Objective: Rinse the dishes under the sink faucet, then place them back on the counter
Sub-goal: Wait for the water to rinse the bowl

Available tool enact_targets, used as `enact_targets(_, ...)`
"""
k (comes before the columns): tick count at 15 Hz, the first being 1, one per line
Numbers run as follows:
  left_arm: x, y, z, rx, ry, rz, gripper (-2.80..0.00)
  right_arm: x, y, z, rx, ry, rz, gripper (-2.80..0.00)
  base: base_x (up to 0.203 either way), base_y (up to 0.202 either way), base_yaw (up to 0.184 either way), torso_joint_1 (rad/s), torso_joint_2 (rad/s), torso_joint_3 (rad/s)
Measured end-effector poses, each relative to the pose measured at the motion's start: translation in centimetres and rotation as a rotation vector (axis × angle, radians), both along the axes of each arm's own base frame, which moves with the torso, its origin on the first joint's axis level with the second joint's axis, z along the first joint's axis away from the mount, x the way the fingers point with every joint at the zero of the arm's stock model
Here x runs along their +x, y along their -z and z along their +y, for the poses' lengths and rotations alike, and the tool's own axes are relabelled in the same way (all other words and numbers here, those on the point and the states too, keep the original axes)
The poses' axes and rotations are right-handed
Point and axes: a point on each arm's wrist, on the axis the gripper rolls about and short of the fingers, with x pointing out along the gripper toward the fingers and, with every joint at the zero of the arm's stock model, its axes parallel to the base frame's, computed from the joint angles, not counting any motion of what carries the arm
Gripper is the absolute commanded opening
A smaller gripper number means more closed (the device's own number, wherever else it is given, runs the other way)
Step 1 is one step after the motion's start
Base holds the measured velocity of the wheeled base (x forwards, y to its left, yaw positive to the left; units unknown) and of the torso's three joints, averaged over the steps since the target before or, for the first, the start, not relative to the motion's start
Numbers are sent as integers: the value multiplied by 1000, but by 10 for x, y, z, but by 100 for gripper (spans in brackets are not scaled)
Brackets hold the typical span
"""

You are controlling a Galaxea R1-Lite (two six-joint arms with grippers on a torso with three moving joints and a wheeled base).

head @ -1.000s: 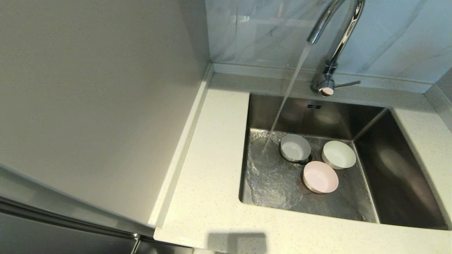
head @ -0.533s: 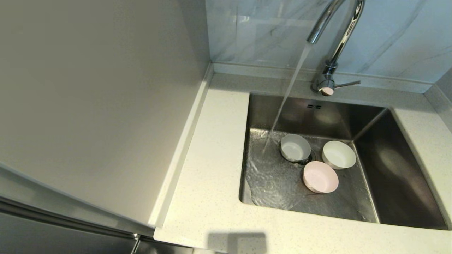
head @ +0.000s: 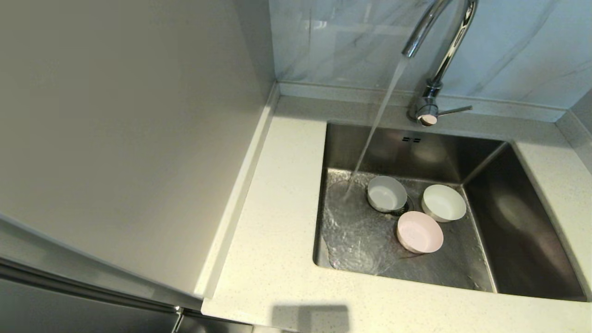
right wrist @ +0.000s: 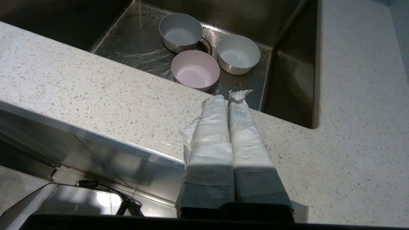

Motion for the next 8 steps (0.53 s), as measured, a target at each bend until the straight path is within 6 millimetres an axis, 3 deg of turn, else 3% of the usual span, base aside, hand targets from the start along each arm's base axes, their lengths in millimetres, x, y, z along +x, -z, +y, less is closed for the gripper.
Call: enact_targets(8,0,0,0,0,0,0,-280,0,0,0,0,1,0,-280,0,0,0,0,0,0)
